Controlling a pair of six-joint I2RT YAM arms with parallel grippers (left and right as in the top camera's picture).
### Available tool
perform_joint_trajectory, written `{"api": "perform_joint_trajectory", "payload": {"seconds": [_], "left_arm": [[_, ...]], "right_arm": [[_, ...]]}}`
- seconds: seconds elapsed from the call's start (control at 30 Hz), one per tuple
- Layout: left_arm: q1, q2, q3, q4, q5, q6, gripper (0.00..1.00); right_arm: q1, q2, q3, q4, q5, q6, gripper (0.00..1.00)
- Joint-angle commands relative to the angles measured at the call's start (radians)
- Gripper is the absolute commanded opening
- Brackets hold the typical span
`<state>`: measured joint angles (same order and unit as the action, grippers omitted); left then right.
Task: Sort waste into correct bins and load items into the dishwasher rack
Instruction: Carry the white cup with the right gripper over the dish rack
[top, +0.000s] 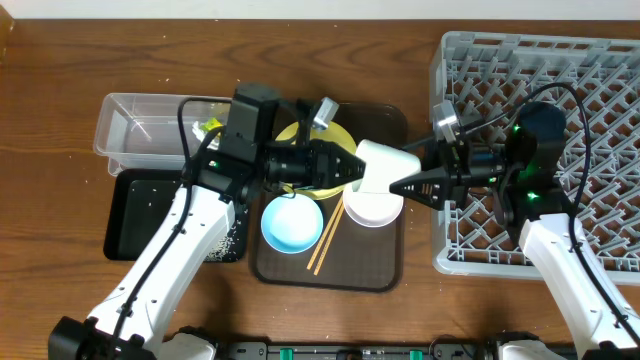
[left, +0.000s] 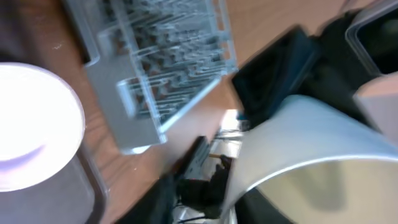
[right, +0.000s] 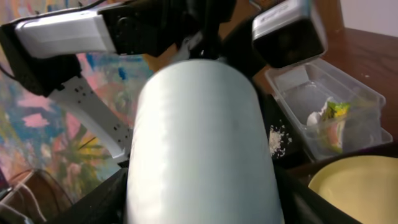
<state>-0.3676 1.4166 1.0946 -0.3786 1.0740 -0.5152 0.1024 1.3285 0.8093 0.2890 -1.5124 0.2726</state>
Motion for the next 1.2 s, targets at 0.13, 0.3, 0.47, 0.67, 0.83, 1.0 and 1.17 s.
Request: {"api": "perform_joint_trajectory", "payload": {"seconds": [0.13,0.3,0.47,0.67,0.83,1.0,1.17], "left_arm": [[0.014,-0.026,0.003,-0.211,-0.443,0.207,0.44],[0.050,-0.110,0.003,-0.255,-0.571,0.253,0.49],[0.101,-0.192,0.003,-0.282,-0.571,0.253,0.50],[0.137,-0.240,0.003,-0.422,-0.672,0.253,0.49],[0.137,-0.256,0.003,-0.538,-0.829,0.261,0.50],[0.137,-0.261,0.003,-0.563,-0.851,0.260,0.50],[0.137,-0.261,0.003,-0.562,-0.851,0.260,0.50]], "right_arm": [[0.014,0.001,0.008,-0.002,0.192,0.066,0.33],[0.014,0.001,0.008,-0.013,0.298,0.071,0.24],[0.014,0.001,0.008,-0.030,0.377,0.071,0.20],[0.014,-0.003,0.010,-0.165,0.576,0.002,0.15],[0.014,-0.037,0.048,-0.376,0.713,-0.089,0.12],[0.014,-0.105,0.146,-0.644,0.913,-0.168,0.10],[-0.001,-0.148,0.263,-0.887,1.096,-0.193,0.02]]}}
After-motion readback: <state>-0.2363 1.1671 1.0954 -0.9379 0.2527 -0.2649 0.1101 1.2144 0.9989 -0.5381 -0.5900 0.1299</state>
